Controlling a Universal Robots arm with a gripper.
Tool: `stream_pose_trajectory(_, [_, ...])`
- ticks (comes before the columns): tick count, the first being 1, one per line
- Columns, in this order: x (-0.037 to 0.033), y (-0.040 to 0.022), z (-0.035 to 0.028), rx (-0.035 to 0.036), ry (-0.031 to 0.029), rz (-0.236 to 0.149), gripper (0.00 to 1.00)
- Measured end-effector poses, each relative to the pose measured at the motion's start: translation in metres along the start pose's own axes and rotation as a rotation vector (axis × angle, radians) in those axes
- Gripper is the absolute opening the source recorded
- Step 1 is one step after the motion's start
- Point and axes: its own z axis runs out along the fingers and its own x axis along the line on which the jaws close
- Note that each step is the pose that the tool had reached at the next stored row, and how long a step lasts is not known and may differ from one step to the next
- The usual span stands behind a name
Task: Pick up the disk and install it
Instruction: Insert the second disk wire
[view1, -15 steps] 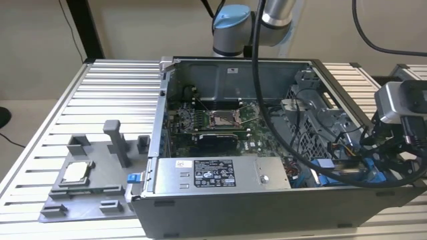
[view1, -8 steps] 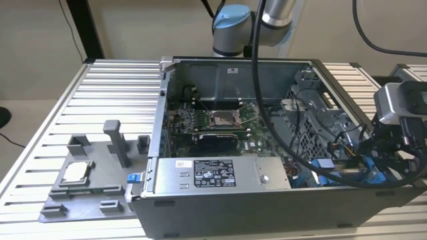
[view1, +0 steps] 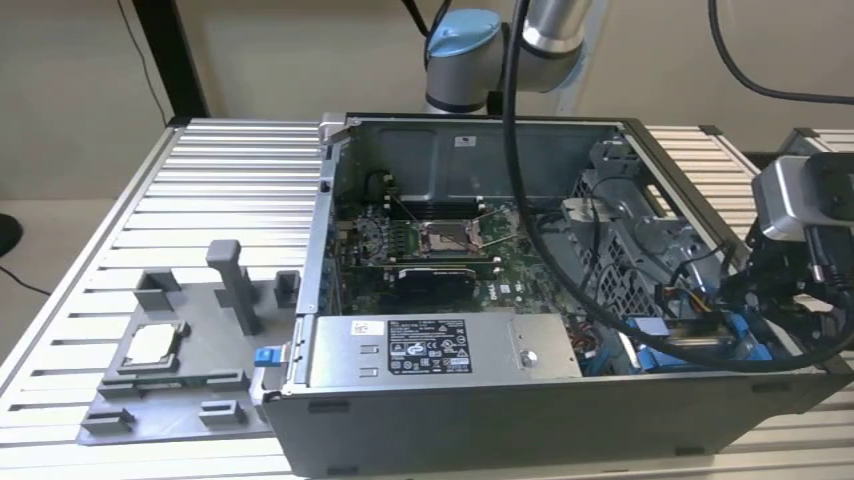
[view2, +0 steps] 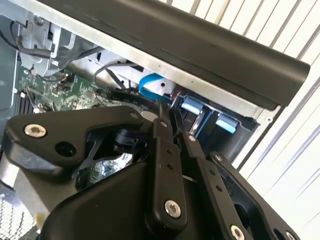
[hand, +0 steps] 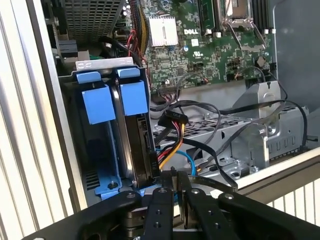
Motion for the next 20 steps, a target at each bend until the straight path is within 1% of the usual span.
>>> stream_pose_trajectory(1, [-0.0007,0.0014,-0.0022,-0.0001,0.0006,0.000,0.00])
stream_pose_trajectory(2, [-0.0015,0.0034,-0.0040,0.0001,0.0029,-0.001,0.00])
stream_pose_trajectory(3, [-0.0022,0.0053,-0.0056,0.0002,0.0070,-0.002,0.00])
stream_pose_trajectory(4, [-0.0026,0.0069,-0.0065,0.0006,0.0139,-0.005,0.00])
stream_pose_trajectory(6, [-0.0034,0.0092,-0.0076,0.0019,0.0327,-0.010,0.00])
stream_pose_trajectory(7, [-0.0036,0.0106,-0.0076,0.0030,0.0407,-0.012,0.00])
stream_pose_trajectory(10, [-0.0041,0.0165,-0.0075,0.0068,0.0671,-0.015,0.00])
stream_pose_trajectory(12, [-0.0045,0.0213,-0.0073,0.0090,0.0813,-0.016,0.00])
stream_pose_trajectory(15, [-0.0061,0.0299,-0.0065,0.0123,0.0995,-0.017,0.00])
stream_pose_trajectory(17, [-0.0074,0.0348,-0.0060,0.0165,0.1125,-0.019,0.00])
stream_pose_trajectory(18, [-0.0078,0.0368,-0.0058,0.0198,0.1213,-0.020,0.00])
stream_pose_trajectory(19, [-0.0080,0.0384,-0.0058,0.0244,0.1326,-0.022,0.00])
stream_pose_trajectory(20, [-0.0081,0.0396,-0.0057,0.0307,0.1464,-0.024,0.00])
